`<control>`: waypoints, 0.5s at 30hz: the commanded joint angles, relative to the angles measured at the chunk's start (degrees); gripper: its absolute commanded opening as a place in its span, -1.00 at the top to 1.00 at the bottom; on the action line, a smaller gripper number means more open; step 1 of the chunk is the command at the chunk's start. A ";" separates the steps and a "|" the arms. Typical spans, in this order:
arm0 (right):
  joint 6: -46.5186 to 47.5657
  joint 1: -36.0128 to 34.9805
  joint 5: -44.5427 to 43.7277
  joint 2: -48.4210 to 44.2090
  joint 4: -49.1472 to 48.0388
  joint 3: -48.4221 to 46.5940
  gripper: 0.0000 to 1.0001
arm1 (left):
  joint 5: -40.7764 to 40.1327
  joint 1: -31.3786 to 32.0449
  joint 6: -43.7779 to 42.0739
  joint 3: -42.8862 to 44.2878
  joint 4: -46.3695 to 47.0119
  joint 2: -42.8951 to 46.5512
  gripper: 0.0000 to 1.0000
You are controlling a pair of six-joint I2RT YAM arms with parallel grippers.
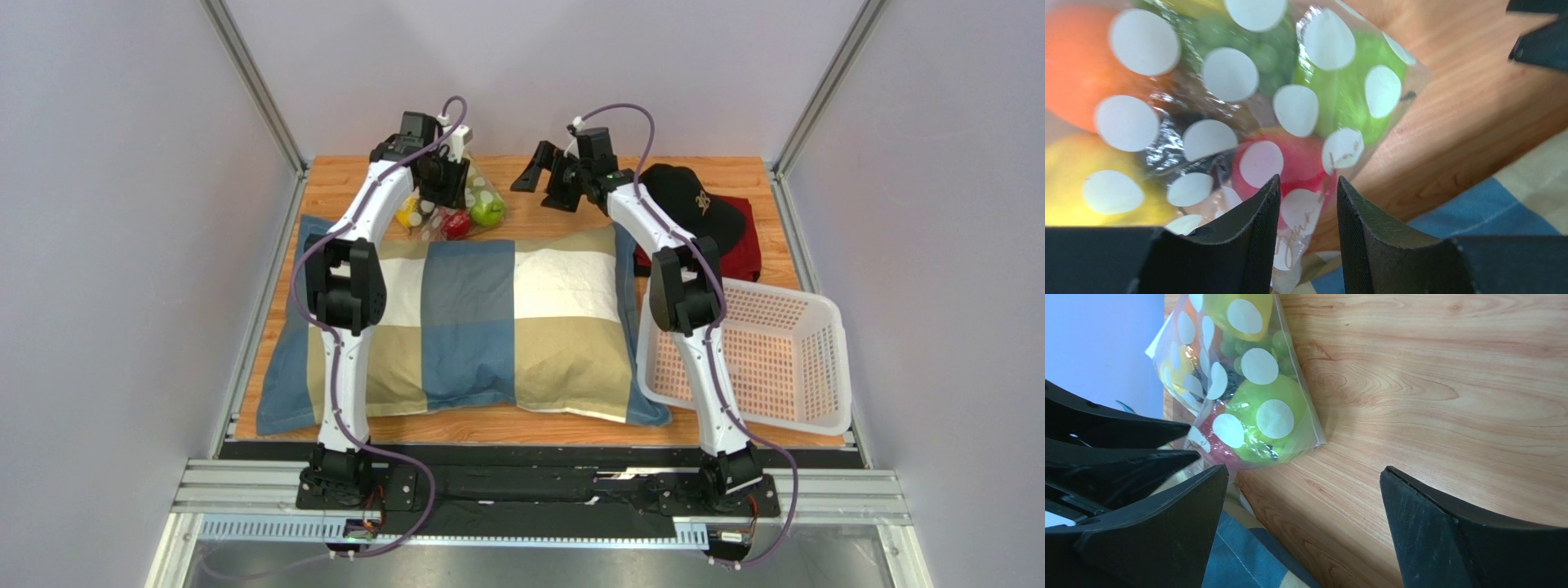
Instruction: Open the zip-top bag and remove the fake food
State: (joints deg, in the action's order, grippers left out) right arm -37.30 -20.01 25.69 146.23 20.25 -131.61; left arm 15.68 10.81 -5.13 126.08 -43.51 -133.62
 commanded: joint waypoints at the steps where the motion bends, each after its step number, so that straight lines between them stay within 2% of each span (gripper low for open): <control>1: 0.12 -0.38 1.29 -4.99 -2.41 0.30 -0.99 | 5.05 0.18 -4.10 1.71 -2.46 0.21 0.10; 6: 0.38 -0.38 1.03 -5.52 -2.67 0.92 -0.99 | 6.29 0.27 -3.58 2.32 -2.20 -1.46 0.10; 13: 0.56 -0.38 0.59 -5.26 -2.67 0.83 -0.99 | -0.99 2.72 -6.64 5.93 -4.74 -5.07 0.20; 15: 0.65 -0.29 0.41 -5.17 -2.67 0.22 -0.99 | -3.28 3.25 -7.88 6.37 -4.74 -5.33 0.30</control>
State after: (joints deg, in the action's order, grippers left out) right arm -37.28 -20.18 26.09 144.55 19.55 -131.07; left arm 17.19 12.29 -8.45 130.21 -45.67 -137.49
